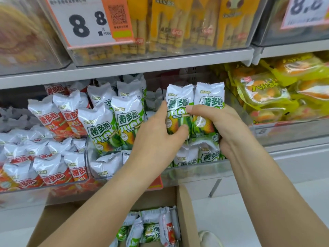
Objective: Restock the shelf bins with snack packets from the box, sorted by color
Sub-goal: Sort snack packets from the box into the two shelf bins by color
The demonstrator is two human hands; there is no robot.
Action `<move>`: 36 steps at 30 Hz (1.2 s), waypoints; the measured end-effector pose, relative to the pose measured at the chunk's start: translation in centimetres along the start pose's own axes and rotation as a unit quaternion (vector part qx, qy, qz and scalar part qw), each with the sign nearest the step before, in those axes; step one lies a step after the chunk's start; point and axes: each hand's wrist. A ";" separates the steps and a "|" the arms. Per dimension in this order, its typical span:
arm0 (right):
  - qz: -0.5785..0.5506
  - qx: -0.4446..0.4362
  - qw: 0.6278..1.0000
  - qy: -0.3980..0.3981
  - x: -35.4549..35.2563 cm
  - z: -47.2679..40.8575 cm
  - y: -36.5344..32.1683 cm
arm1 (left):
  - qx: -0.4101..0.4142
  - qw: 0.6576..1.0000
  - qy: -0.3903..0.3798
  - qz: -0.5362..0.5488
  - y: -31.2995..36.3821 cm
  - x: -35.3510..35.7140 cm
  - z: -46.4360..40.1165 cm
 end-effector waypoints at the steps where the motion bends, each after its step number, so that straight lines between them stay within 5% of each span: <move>1: 0.001 0.000 1.000 0.006 0.2 -0.2 0.1 | -0.001 1.000 0.004 -0.008 -0.1 0.1 0.0; 9: 0.008 0.019 0.997 0.071 1.2 -1.3 0.3 | 0.057 0.981 0.005 -0.186 -0.4 -0.3 -0.1; 14: -0.029 0.025 0.998 0.057 0.6 -2.2 -2.5 | 0.109 0.961 0.207 -0.150 -4.1 -5.3 2.9; 17: -0.034 0.052 0.997 0.052 1.7 -4.7 -2.7 | 0.040 0.950 0.270 -0.150 -8.1 -6.6 3.3; 22: -0.063 0.058 0.987 0.137 3.5 -10.4 0.3 | -0.045 0.969 0.237 -0.044 -9.5 -4.8 2.7; 27: -0.024 0.039 0.986 0.158 5.2 -13.8 0.6 | -0.068 0.968 0.221 -0.093 -10.6 -3.9 3.0; 36: 0.095 -0.106 0.988 0.054 7.3 -15.8 1.1 | -0.048 0.965 0.247 -0.069 -11.1 -3.7 2.8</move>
Point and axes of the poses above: each hand's wrist, its own z-axis away from the middle knuckle, its own x-axis out of the palm, y = z × x, and after that the axes turned 1 degree about -x, right-handed
